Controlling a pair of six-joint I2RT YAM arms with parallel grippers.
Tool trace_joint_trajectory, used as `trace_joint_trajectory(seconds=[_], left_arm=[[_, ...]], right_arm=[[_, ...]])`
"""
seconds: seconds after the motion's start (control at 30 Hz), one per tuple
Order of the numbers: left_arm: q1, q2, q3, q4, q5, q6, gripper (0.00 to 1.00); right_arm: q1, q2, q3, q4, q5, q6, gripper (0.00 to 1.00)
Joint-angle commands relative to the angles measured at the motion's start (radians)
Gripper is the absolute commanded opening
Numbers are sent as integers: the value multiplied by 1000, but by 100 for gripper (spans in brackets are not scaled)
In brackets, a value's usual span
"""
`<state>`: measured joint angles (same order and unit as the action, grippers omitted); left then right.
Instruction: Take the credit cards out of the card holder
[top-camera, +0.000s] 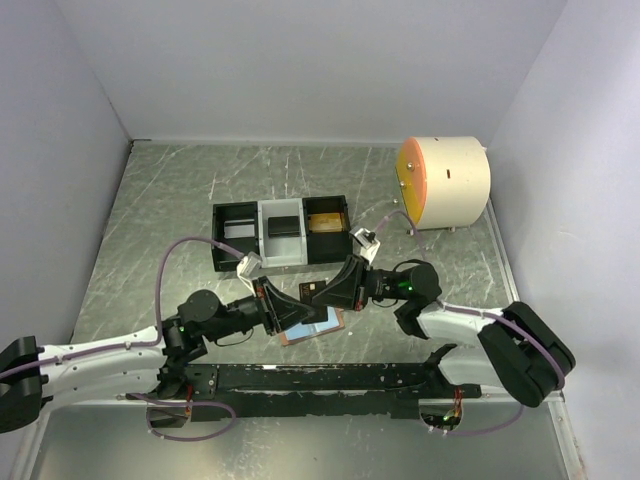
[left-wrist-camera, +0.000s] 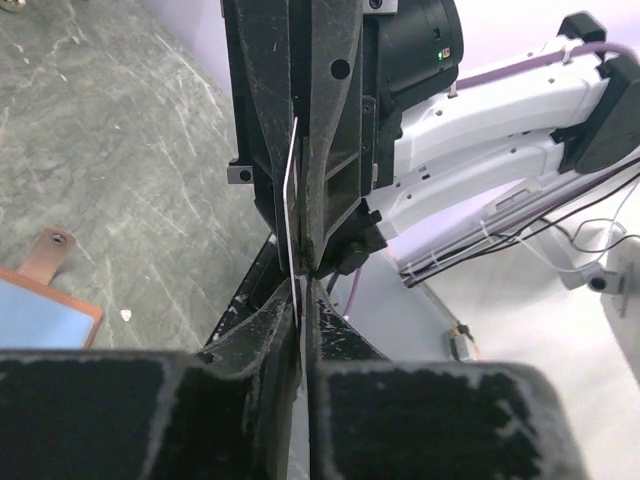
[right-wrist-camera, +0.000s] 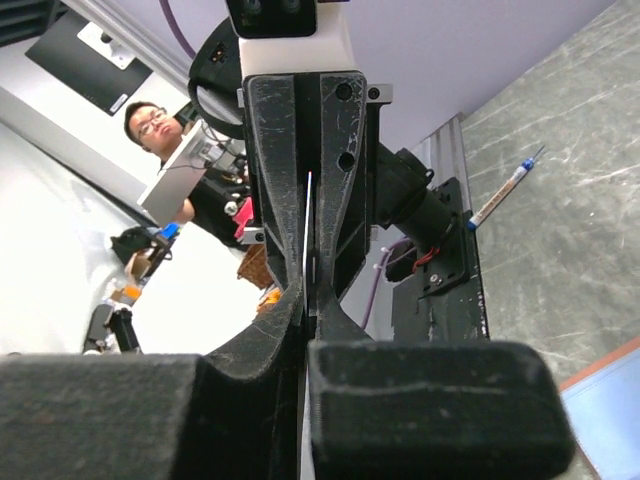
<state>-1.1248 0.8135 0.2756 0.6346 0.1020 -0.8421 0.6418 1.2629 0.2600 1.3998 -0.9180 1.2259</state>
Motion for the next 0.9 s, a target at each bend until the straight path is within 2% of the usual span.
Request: trace_joint_trajectory(seconds=[0.0, 0.03, 0.2, 0.33, 0.43, 0.53, 0.63, 0.73, 0.87], left_arm=[[-6, -45, -6, -3, -15, -1, 27], [-6, -57, 0, -42, -32, 1, 36], [-6, -135, 51, -284, -124, 20, 71], [-6, -157, 175, -639, -300, 38, 84], [-6, -113, 291, -889, -426, 49, 95], [10, 0, 420, -1121, -528, 44, 100], [74, 107, 512, -1230, -537, 59, 100], [253, 157, 540, -1239, -414, 127, 100], [506, 138, 557, -1234, -287, 224, 100]], right_arm=[[4, -82, 14, -140, 54, -104, 0], [4, -111, 17, -196, 65, -134, 0], [4, -237, 66, -557, 154, -330, 0], [4, -332, 147, -924, 336, -525, 0], [5, -356, 211, -1106, 448, -637, 0], [6, -340, 261, -1209, 522, -722, 0], [16, -310, 298, -1248, 587, -782, 0], [53, -276, 336, -1267, 692, -840, 0], [168, -196, 429, -1316, 872, -999, 0]])
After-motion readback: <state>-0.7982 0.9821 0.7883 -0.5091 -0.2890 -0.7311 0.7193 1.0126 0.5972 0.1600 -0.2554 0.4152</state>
